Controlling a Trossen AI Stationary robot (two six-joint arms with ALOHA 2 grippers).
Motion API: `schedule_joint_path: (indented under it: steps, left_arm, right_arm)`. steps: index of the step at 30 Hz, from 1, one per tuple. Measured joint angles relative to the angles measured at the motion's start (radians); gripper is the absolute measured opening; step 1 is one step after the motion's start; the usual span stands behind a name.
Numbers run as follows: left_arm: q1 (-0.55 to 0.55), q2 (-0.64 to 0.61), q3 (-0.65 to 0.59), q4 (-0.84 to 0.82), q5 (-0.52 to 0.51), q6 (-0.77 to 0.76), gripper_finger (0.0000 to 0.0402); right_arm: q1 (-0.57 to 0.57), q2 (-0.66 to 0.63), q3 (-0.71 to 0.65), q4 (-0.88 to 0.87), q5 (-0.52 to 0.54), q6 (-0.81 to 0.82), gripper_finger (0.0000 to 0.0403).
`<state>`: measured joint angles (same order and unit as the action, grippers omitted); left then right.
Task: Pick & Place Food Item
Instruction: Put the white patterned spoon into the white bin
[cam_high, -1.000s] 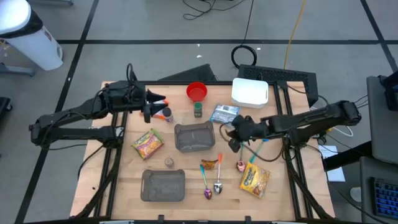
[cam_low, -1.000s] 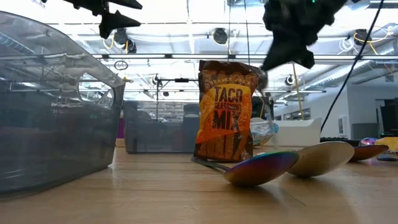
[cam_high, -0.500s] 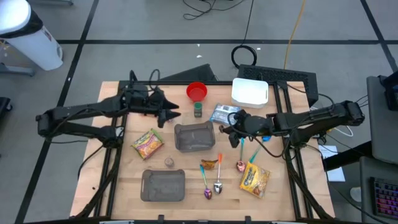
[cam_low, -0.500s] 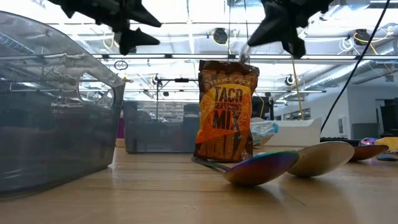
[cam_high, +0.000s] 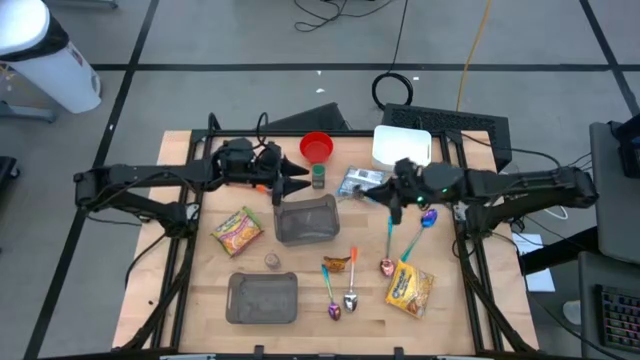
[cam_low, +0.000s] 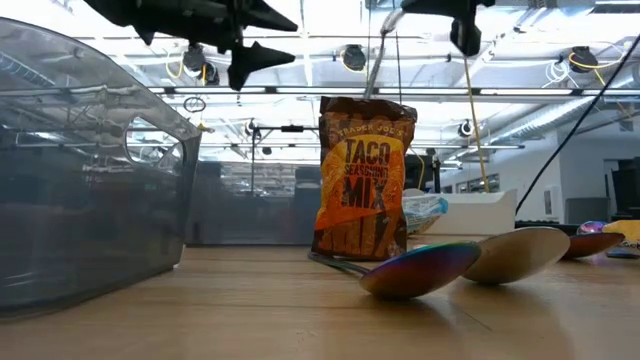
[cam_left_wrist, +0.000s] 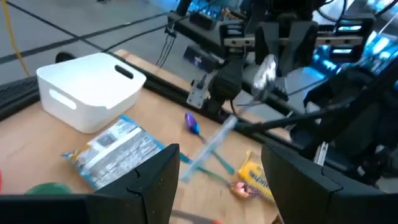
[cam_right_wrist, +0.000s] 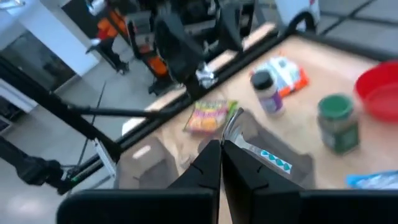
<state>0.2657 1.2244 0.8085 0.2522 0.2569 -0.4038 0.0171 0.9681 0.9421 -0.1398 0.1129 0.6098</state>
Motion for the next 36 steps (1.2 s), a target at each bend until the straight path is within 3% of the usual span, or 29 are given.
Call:
schedule_joint_path:
  steps: [4, 9, 18, 25, 36]
  left_arm:
    - [0.000, 0.031, 0.000, 0.105, 0.000, -0.042, 0.0237]
    - [0.001, 0.074, 0.008, 0.184, 0.005, -0.097, 0.0237]
    - [0.002, 0.187, 0.242, -0.037, 0.162, -0.025, 0.0237]
    - [0.003, 0.242, 0.385, -0.193, 0.261, 0.066, 0.0237]
    - [0.001, 0.243, 0.394, -0.228, 0.319, 0.062, 0.0237]
  right_arm:
    - [-0.046, -0.060, 0.000, 0.003, -0.045, -0.012, 0.0000]
    - [-0.107, -0.069, 0.000, 0.069, -0.197, -0.001, 0.0000]
    - [-0.162, 0.046, 0.000, 0.276, -0.398, 0.017, 0.0000]
    - [-0.167, 0.088, 0.000, 0.397, -0.433, 0.005, 0.0000]
    - [-0.204, 0.085, 0.000, 0.467, -0.434, -0.002, 0.0000]
